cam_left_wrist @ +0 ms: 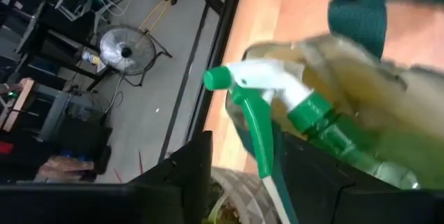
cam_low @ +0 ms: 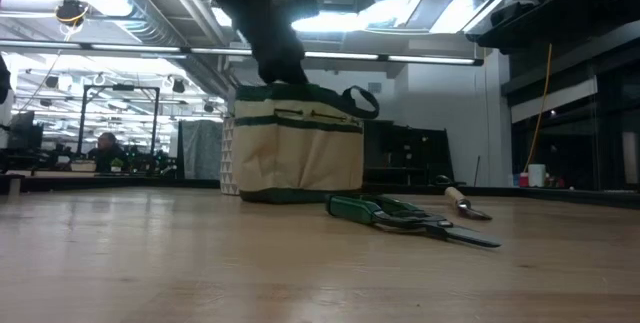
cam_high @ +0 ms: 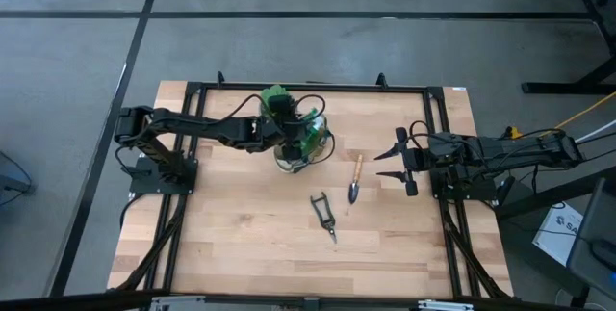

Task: Pick & Place Garden tools in Gardening bag
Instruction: Put the green spray bottle into the white gardening bag, then put the green fruit pruner into the white gardening bag

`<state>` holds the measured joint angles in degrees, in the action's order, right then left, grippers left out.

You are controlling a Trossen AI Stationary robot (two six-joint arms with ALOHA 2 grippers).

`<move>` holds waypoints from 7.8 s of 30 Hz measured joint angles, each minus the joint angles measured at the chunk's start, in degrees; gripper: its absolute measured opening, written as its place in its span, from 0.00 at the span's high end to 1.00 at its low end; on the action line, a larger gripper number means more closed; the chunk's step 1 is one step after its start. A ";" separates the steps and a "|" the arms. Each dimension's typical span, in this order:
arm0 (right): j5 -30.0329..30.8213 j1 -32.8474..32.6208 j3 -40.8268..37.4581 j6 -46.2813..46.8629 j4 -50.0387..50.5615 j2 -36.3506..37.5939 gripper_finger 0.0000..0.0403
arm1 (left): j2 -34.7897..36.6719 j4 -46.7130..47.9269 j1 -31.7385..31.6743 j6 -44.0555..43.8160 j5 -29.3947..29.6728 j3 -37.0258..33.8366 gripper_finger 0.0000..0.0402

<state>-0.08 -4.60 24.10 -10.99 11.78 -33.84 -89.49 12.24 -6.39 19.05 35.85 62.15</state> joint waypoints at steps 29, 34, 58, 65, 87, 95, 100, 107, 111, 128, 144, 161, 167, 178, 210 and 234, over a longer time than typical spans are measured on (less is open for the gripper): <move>0.00 0.00 0.00 -0.02 -0.01 0.02 0.50 | 0.24 0.25 -1.75 -8.48 -16.48 0.99 0.58; 0.00 0.02 0.00 0.00 0.00 -0.01 0.50 | 0.24 -0.13 -1.98 -10.57 -20.56 -1.64 0.58; 0.00 0.02 0.00 -0.02 0.01 -0.01 0.50 | -1.22 0.09 -1.82 -10.59 -24.55 0.29 0.58; 0.00 0.02 0.00 -0.01 0.02 0.00 0.50 | 5.64 -0.29 -0.53 -10.12 -22.56 0.28 0.58; 0.00 0.00 0.00 0.00 0.01 0.00 0.50 | 6.31 -18.04 14.48 4.66 -31.02 0.28 0.58; 0.00 0.02 0.00 0.00 -0.01 -0.01 0.50 | 3.90 -21.90 18.38 4.30 -29.45 0.27 0.58; 0.00 0.02 0.00 0.01 -0.01 0.02 0.50 | 3.17 -18.28 18.49 5.33 -22.93 0.26 0.58; 0.00 0.02 0.00 0.00 -0.01 0.02 0.50 | 3.17 -13.67 18.59 8.50 -17.70 0.26 0.58; 0.00 0.02 0.00 -0.01 -0.01 0.00 0.50 | 2.30 -12.93 18.25 8.40 -13.57 0.28 0.58; 0.00 0.01 0.00 0.00 0.01 -0.01 0.50 | -7.39 -15.01 21.28 3.20 -16.46 0.70 0.58; 0.00 0.00 0.00 -0.01 -0.01 -0.01 0.50 | -21.32 0.00 23.84 -0.94 -21.02 12.22 0.58; 0.00 0.00 0.00 0.01 -0.01 0.00 0.50 | -27.99 2.11 21.22 -5.28 -27.16 12.48 0.58; 0.00 0.02 0.00 -0.02 -0.01 0.02 0.50 | -29.10 1.69 20.89 -8.56 -28.89 12.70 0.62; 0.00 0.01 0.00 0.01 0.00 0.01 0.50 | -29.33 1.91 20.91 -16.20 -31.06 12.66 0.93; 0.00 0.01 0.00 -0.02 -0.01 -0.01 0.50 | -12.60 -1.03 19.16 -1.77 -11.33 12.39 0.93; 0.00 0.02 0.00 -0.01 -0.01 0.01 0.50 | -8.02 -7.67 20.70 8.25 -9.41 12.48 0.93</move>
<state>-0.08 -4.58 24.10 -11.00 11.77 -33.83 -97.51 4.57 14.31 27.30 26.43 74.63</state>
